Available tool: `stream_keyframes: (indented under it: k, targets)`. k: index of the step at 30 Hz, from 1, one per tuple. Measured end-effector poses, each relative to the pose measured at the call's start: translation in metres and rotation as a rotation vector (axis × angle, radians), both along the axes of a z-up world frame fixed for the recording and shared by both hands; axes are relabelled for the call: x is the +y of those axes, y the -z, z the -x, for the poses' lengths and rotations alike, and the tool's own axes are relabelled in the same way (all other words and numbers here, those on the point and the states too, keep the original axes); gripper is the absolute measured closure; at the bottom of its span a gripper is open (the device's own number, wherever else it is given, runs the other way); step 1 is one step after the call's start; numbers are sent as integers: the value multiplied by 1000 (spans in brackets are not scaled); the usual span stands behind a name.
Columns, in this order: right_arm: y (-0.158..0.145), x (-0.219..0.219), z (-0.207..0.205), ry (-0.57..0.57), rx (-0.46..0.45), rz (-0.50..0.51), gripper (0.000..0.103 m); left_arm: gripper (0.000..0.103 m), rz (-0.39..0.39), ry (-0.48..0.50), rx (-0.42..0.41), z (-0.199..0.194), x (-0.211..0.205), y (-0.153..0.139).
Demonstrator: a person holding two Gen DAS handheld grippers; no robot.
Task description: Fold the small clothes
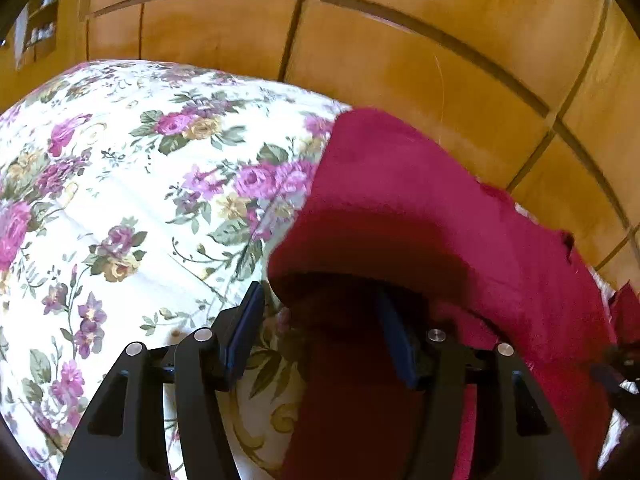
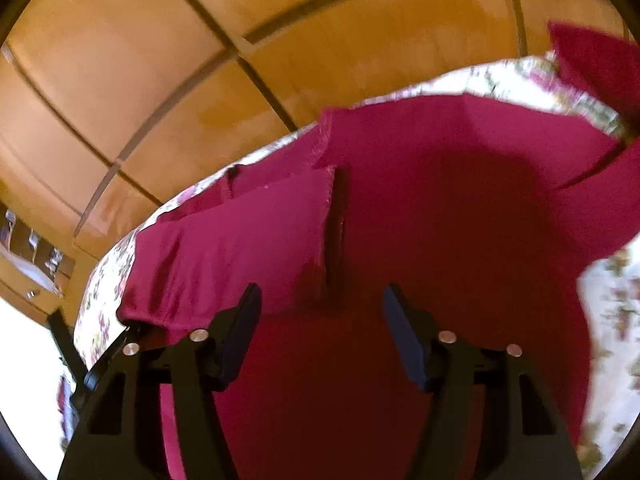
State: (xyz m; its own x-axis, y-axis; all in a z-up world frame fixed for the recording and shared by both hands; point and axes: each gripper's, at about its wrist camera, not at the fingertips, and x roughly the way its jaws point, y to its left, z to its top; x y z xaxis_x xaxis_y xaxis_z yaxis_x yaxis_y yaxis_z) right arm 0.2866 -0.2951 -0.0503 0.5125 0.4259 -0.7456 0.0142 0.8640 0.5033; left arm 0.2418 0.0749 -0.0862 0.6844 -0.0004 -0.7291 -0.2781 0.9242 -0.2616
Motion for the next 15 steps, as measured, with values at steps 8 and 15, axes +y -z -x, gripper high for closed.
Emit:
stream_keyframes:
  k: [8, 15]
  targets:
    - [-31, -4, -19, 58, -145, 142, 98, 50, 36, -13, -31, 6, 15, 1]
    - [4, -14, -35, 49, -99, 185, 98, 53, 39, -24, -11, 5, 17, 7]
